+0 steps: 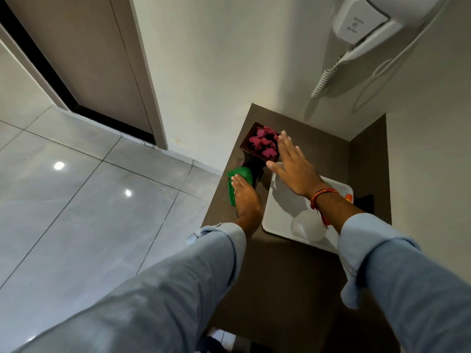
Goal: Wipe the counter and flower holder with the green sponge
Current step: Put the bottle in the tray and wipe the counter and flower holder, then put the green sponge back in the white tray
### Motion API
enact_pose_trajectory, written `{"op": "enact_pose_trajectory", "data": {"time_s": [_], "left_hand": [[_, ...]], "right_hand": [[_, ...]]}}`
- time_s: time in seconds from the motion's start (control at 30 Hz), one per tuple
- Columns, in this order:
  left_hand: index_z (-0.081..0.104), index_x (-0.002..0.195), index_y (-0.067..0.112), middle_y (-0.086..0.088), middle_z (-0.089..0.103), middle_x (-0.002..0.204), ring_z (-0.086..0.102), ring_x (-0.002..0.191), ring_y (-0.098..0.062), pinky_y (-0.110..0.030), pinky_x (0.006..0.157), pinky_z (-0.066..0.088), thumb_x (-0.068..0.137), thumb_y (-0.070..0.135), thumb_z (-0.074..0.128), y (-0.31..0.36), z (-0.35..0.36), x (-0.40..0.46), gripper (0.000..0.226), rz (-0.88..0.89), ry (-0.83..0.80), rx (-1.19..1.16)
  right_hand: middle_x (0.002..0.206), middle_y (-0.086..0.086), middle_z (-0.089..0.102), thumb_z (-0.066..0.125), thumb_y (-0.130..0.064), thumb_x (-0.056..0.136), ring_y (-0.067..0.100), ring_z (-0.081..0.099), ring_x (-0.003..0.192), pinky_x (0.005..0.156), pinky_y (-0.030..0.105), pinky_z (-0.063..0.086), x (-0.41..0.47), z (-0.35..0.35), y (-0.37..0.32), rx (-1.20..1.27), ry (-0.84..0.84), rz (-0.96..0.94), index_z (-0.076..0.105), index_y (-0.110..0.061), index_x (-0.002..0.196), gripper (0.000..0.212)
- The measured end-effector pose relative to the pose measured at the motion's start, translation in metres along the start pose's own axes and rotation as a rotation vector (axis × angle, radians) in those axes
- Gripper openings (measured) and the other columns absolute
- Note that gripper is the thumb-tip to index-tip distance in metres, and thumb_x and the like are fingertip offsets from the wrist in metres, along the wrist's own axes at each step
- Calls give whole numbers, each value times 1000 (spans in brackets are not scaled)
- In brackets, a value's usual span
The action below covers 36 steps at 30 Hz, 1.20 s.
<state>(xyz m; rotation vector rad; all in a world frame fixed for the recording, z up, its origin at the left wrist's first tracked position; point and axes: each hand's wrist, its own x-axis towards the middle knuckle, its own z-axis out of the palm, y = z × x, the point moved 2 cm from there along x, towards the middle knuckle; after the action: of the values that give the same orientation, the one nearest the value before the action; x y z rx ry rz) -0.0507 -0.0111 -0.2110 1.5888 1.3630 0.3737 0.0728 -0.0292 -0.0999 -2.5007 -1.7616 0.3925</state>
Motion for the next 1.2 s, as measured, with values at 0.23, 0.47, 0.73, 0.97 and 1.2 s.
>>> {"op": "enact_pose_trajectory", "data": {"time_s": [0.23,0.47,0.73,0.97,1.2], "left_hand": [[18,156,-6,-28,23,163,26,150,-44,-54,123,27,104,6,41,-10,0,-13,58,199,-146,140],[31,155,9,-17,45,155,49,138,-38,-51,115,42,102,11,49,-31,-30,-15,56,470,-334,382],[48,141,9,-13,68,124,67,109,-29,-40,94,59,107,20,44,-6,-79,-2,35,240,-24,-78],[49,141,5,-21,66,128,65,112,-40,-43,93,52,105,17,45,43,-150,26,38,249,290,-31],[56,131,7,-14,66,122,61,110,-34,-51,94,49,91,16,49,139,-174,5,41,945,326,349]], "right_hand": [[170,7,-7,28,-57,100,27,0,157,119,35,3,-1,0,1,-20,-9,-7,0,-11,161,81],[170,7,-9,28,-55,102,26,0,157,124,38,6,-2,-2,-3,-47,-20,-6,-1,-9,161,80],[170,8,-10,26,-56,102,23,0,158,126,45,8,-4,-3,-4,-50,-36,-8,-3,-10,160,80],[171,3,2,34,-56,101,22,7,157,127,50,10,-20,-15,-10,231,61,46,5,-16,161,78],[100,13,74,50,-82,75,21,71,86,83,41,58,-26,-80,-67,1225,358,141,70,-10,107,81]]}}
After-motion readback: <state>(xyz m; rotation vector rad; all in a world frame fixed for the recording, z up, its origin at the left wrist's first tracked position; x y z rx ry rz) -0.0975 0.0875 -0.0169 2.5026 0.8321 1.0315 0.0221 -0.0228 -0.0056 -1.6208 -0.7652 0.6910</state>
